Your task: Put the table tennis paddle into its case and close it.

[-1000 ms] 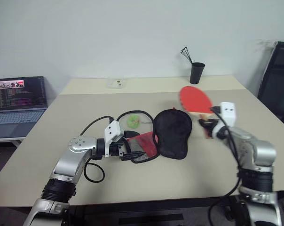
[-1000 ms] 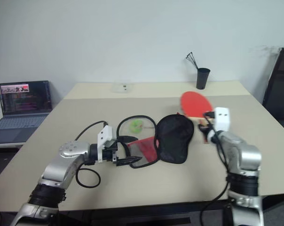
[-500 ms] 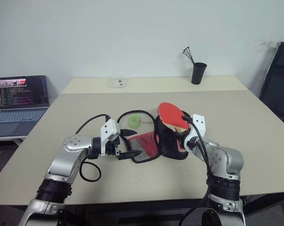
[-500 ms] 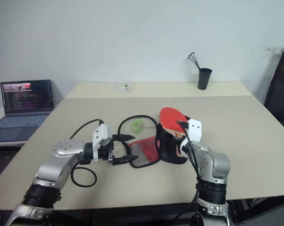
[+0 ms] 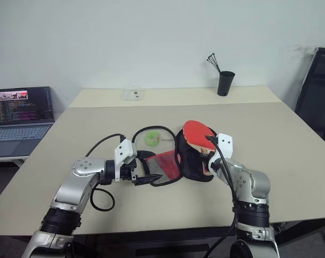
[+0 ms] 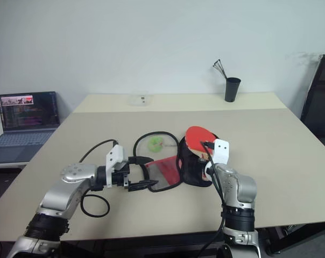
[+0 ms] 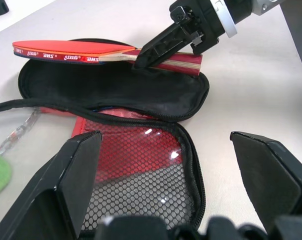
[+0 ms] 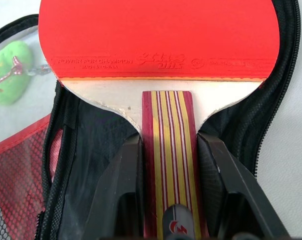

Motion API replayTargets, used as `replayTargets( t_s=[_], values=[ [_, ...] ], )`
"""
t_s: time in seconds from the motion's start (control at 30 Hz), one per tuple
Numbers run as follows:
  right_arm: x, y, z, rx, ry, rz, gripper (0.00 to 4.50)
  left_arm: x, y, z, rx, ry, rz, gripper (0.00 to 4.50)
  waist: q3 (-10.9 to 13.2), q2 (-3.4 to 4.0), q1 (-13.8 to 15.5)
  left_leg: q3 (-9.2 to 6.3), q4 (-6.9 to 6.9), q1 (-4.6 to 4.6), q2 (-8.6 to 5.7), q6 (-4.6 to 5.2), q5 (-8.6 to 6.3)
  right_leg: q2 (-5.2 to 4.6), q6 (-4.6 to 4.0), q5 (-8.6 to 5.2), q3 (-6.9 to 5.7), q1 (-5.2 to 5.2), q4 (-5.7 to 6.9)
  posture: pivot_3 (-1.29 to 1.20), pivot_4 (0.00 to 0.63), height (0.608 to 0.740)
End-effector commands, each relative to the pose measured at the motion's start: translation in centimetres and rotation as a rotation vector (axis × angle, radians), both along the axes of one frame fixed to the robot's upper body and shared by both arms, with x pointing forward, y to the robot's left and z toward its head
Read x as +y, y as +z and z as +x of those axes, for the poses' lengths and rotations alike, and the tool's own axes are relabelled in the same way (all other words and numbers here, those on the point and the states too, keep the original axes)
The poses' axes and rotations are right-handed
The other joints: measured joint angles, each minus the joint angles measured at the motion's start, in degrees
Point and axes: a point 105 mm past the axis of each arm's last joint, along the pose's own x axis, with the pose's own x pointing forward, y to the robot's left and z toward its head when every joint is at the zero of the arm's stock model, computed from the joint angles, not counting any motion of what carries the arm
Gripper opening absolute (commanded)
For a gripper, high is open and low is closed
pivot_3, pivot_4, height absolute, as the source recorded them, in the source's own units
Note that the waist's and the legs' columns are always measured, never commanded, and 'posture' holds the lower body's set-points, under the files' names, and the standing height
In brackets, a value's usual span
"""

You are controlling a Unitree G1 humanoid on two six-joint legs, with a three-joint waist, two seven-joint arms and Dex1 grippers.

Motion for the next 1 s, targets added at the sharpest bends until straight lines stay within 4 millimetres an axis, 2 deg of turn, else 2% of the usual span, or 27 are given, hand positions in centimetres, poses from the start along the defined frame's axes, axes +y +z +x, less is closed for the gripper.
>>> replayTargets(
  t_s=[0.03, 0.1, 0.13, 0.2, 0.37, 0.53, 0.73, 0.8, 1.0],
  values=[
    [0.2, 0.3, 0.1, -0.018, -0.028, 0.023, 1.1, -0.1, 1.4, -0.2, -0.063, -0.01, -0.017, 4.5, 0.0, 0.0, 0.0, 0.0, 0.0, 0.0, 0.0, 0.0, 0.0, 0.0, 0.0, 0.0, 0.0, 0.0, 0.0, 0.0, 0.15, 0.74],
    [0.1, 0.3, 0.0, -0.017, -0.036, 0.033, 1.1, -0.1, 1.4, -0.2, -0.062, -0.01, -0.017, 4.5, 0.0, 0.0, 0.02, 0.0, 0.0, 0.0, 0.0, 0.0, 0.0, 0.0, 0.0, 0.0, 0.0, 0.0, 0.0, 0.0, 0.15, 0.74],
    [0.1, 0.3, 0.0, -0.016, -0.04, 0.035, 1.82, 0.0, 1.4, -0.2, -0.062, -0.009, -0.016, 4.5, 0.0, 0.0, 0.06, -0.01, 0.0, 0.0, 0.0, 0.0, 0.0, 0.0, 0.01, 0.0, 0.0, 0.0, 0.0, 0.0, 0.15, 0.74],
    [0.2, 0.3, -0.1, -0.015, -0.044, 0.03, 2.26, 0.0, 1.4, -0.2, -0.062, -0.008, -0.016, 4.5, 0.0, 0.0, 0.09, 0.0, 0.0, -0.02, -0.01, 0.0, 0.0, -0.01, 0.15, -0.09, -0.01, 0.0, -0.01, 0.0, 0.15, 0.74],
    [1.5, 0.9, -1.0, -0.038, -0.006, -0.004, 3.99, 0.1, 1.4, -0.1, -0.062, -0.003, -0.015, 4.5, 0.0, 0.0, 0.02, -0.02, -0.03, -0.02, 0.01, 0.0, 0.0, 0.0, 0.18, -0.11, 0.0, 0.0, -0.05, 0.0, 0.15, 0.74],
    [1.9, 1.6, -1.2, -0.074, 0.011, 0.013, 3.99, 0.2, 1.4, -0.1, -0.061, 0.004, -0.016, 4.5, 0.0, 0.0, 0.02, -0.03, -0.04, -0.01, 0.01, 0.0, 0.0, 0.0, 0.19, -0.12, 0.01, 0.0, -0.06, 0.0, 0.15, 0.74],
    [3.0, 4.2, -1.9, -0.157, 0.123, 0.051, 3.99, 0.6, 1.2, -0.1, -0.057, 0.023, -0.021, 4.5, 0.0, 0.0, 0.0, -0.03, -0.05, -0.01, 0.03, 0.0, 0.0, 0.0, 0.21, -0.13, 0.0, 0.0, -0.09, 0.0, 0.15, 0.74],
    [3.3, 4.3, -2.3, -0.149, 0.158, 0.072, 3.99, 0.7, 1.2, -0.1, -0.057, 0.03, -0.021, 4.5, 0.0, 0.0, 0.02, -0.04, -0.06, -0.01, 0.04, 0.0, 0.0, 0.0, 0.21, -0.13, 0.0, 0.0, -0.1, 0.0, 0.15, 0.74],
    [3.3, 3.0, -2.7, -0.1, 0.174, 0.072, 3.99, 0.9, 1.0, -0.2, -0.054, 0.04, -0.019, 4.5, 0.0, 0.0, 0.03, -0.04, -0.06, -0.02, 0.02, 0.0, 0.0, 0.0, 0.21, -0.13, -0.01, 0.0, -0.13, 0.0, 0.15, 0.74]
  ],
)
